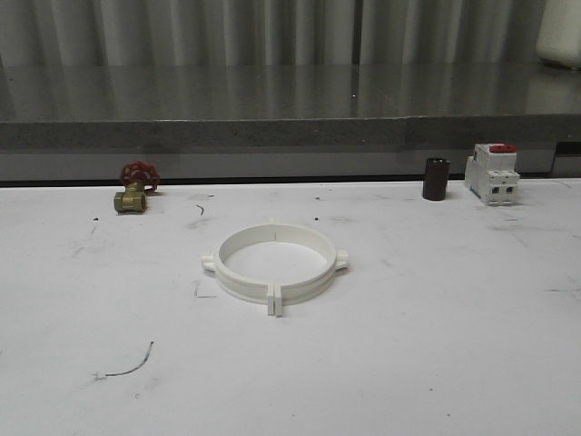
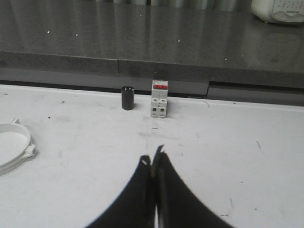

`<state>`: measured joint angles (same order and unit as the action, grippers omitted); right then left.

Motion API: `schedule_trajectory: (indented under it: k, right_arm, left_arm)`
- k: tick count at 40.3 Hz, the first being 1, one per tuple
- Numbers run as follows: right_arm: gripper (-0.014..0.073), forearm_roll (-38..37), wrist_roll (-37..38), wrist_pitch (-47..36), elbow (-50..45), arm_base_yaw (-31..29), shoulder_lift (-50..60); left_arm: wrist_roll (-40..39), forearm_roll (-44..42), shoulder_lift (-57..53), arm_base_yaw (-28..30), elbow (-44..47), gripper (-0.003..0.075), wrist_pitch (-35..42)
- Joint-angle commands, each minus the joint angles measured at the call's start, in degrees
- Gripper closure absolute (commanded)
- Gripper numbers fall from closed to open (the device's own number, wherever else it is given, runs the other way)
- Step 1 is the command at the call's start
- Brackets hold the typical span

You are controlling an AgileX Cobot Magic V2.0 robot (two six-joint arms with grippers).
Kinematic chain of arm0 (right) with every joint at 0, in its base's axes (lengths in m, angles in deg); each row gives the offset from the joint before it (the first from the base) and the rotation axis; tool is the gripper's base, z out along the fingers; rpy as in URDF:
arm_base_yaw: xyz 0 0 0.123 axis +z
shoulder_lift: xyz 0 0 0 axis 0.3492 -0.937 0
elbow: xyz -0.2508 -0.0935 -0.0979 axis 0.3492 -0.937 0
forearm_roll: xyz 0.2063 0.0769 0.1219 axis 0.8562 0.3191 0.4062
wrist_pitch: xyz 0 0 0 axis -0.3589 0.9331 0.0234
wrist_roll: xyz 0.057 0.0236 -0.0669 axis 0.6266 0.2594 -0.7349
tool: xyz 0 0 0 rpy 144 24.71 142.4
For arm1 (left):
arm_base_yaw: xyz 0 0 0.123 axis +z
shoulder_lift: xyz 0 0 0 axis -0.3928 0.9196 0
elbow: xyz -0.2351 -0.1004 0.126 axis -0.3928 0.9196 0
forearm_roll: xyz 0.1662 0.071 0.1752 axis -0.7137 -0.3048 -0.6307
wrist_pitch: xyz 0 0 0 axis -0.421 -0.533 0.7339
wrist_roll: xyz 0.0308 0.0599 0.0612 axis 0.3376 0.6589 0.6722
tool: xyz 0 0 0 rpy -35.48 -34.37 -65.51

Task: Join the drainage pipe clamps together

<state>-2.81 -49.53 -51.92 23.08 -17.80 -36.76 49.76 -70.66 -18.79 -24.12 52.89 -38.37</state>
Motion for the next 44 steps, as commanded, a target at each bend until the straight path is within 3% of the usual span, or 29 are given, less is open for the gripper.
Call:
schedule_trajectory:
  k: [1, 13, 44]
  right_arm:
    - [0.0715, 3.8, -3.8, -10.4, -3.7, 0.0, -0.3]
    - [0.0715, 6.8, -4.1, -15.3, -15.6, 0.0, 6.9]
    - [0.0715, 6.8, -4.1, -13.0, -15.5, 0.0, 10.5]
  left_arm:
    - [-0.2, 0.5, -1.1, 0.1, 0.1, 0.0741, 4.8]
    - [-0.2, 0.5, -1.1, 0.1, 0.1, 0.0741, 4.8]
    - [-0.2, 0.5, -1.1, 0.1, 0.1, 0.0741, 4.8]
